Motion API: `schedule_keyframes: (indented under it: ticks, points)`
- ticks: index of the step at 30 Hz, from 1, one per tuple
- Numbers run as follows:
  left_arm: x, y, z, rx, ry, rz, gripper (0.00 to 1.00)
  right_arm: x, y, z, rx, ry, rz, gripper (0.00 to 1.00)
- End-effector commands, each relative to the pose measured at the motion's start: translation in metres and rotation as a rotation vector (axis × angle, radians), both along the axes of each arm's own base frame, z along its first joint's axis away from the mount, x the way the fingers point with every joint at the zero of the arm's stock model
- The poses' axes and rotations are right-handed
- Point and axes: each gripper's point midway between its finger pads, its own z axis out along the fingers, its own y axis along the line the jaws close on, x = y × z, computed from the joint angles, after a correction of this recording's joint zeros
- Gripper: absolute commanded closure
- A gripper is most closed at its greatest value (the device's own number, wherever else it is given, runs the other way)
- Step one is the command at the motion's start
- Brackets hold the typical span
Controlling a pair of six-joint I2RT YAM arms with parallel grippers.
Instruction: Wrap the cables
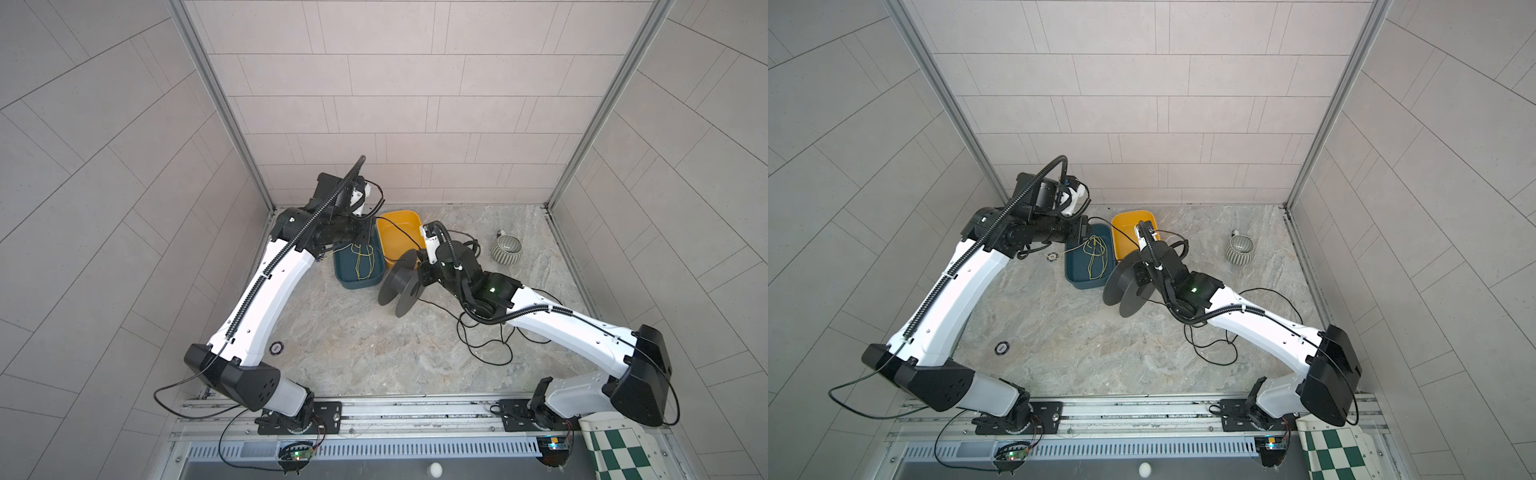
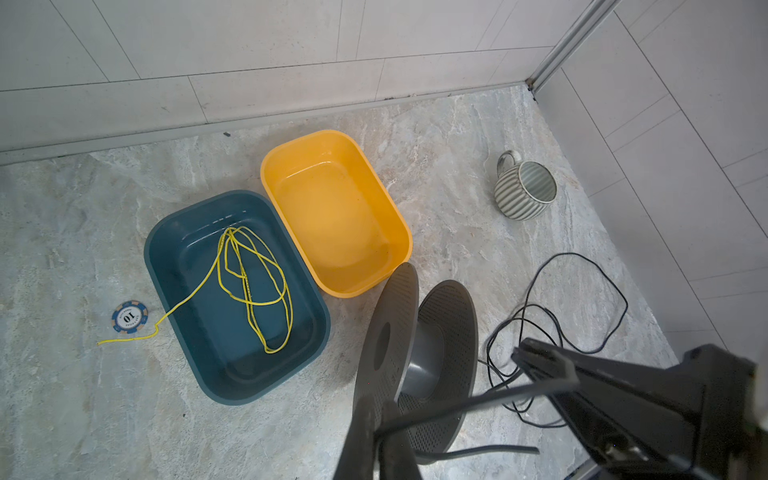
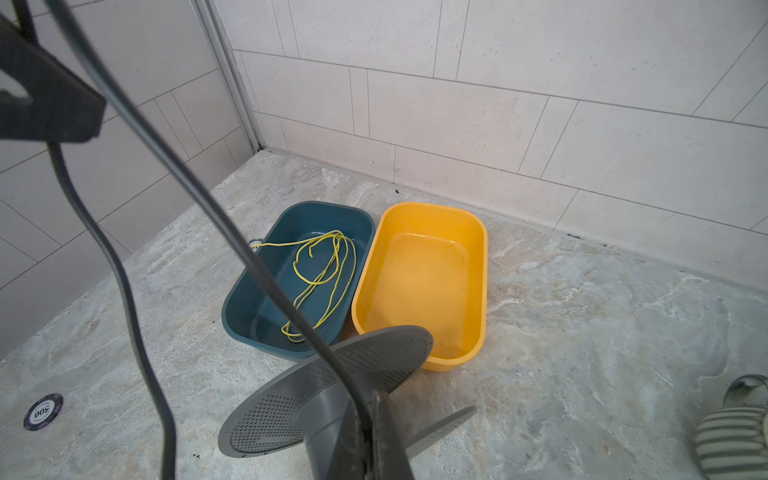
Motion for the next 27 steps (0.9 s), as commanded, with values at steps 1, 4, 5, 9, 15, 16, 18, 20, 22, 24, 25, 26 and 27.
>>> schedule_keyframes:
  ticks: [1,4,5,9,15,16,18,20,22,24,25,26,27]
  points:
    - [-0.023,-0.001,0.005,0.005,0.004,-0.055,1.0,-0.007,-0.024,0.019,-0.029,-0.025,-0.016,1.0]
    - [-0.029,0.001,-0.014,0.054,0.027,-0.056,1.0,-0.009,-0.034,0.013,-0.042,-0.008,0.012,1.0]
    - [-0.031,0.003,-0.02,0.065,0.038,-0.054,1.0,-0.009,-0.036,0.01,-0.045,0.0,0.022,1.0]
    - [-0.037,0.004,-0.047,0.116,0.082,-0.046,1.0,-0.008,-0.045,-0.007,-0.073,0.042,0.048,1.0]
    - [-0.034,0.007,-0.077,0.224,0.072,0.007,0.99,-0.006,-0.048,-0.02,-0.127,0.047,0.066,1.0]
    - [-0.033,0.008,-0.081,0.24,0.071,0.012,0.98,-0.005,-0.049,-0.022,-0.138,0.046,0.062,1.0]
    - [-0.033,0.007,-0.088,0.266,0.078,0.011,0.93,-0.005,-0.05,-0.026,-0.153,0.048,0.062,1.0]
    - [-0.032,0.005,-0.096,0.282,0.089,0.007,0.87,-0.004,-0.053,-0.028,-0.164,0.048,0.056,1.0]
    - [-0.033,0.001,-0.105,0.282,0.109,-0.001,0.82,-0.005,-0.054,-0.031,-0.173,0.048,0.056,1.0]
    - [-0.032,-0.001,-0.112,0.281,0.117,0.001,0.78,-0.005,-0.054,-0.034,-0.174,0.048,0.057,1.0]
    - [-0.031,-0.003,-0.114,0.28,0.119,0.001,0.78,-0.005,-0.054,-0.036,-0.175,0.049,0.058,1.0]
    - [-0.031,-0.003,-0.117,0.282,0.122,0.001,0.77,-0.005,-0.054,-0.038,-0.174,0.048,0.059,1.0]
    - [-0.03,-0.004,-0.119,0.281,0.123,0.001,0.77,-0.005,-0.054,-0.04,-0.173,0.05,0.06,1.0]
